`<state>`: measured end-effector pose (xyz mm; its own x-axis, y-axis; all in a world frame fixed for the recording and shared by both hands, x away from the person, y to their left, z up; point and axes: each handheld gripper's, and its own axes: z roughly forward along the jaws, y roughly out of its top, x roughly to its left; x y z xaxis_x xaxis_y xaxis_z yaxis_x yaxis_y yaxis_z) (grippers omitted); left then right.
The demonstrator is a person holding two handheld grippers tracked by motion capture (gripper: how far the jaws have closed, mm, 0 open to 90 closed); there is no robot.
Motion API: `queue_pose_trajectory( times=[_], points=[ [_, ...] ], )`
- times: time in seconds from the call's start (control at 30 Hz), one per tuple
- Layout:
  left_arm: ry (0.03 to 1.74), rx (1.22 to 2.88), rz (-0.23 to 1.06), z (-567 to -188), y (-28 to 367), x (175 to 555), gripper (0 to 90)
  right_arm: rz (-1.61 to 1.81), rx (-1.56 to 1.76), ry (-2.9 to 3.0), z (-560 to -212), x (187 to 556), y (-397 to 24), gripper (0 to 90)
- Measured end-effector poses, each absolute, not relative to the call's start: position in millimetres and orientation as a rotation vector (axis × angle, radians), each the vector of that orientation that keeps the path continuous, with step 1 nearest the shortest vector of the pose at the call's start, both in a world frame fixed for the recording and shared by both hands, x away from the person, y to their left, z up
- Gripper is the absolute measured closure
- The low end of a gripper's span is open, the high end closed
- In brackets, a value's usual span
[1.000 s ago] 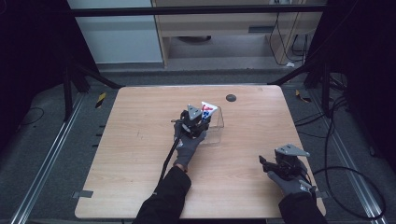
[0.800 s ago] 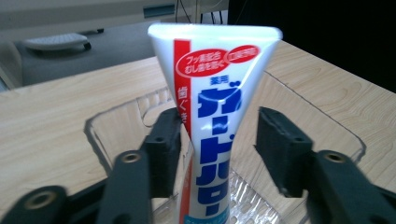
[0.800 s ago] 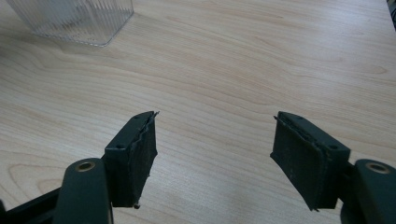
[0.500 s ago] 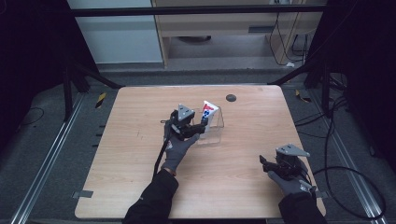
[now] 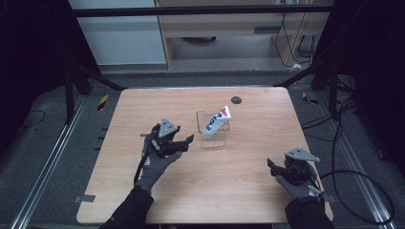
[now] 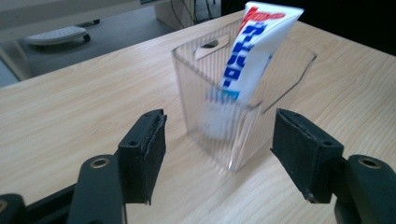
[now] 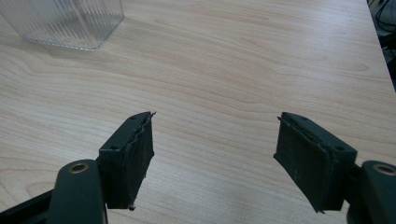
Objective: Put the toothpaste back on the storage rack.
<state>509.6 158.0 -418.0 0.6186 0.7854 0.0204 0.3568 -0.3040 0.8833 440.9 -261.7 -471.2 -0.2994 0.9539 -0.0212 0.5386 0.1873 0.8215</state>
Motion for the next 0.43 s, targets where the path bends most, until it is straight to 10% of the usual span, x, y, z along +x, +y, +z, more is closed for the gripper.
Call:
queue_pose_trajectory(
  times=[0.43],
  points=[
    [1.132,1.879,0.61,-450,233,486,33.9,0.986,1.407,1.902,-472,439,-265,24.1]
  ],
)
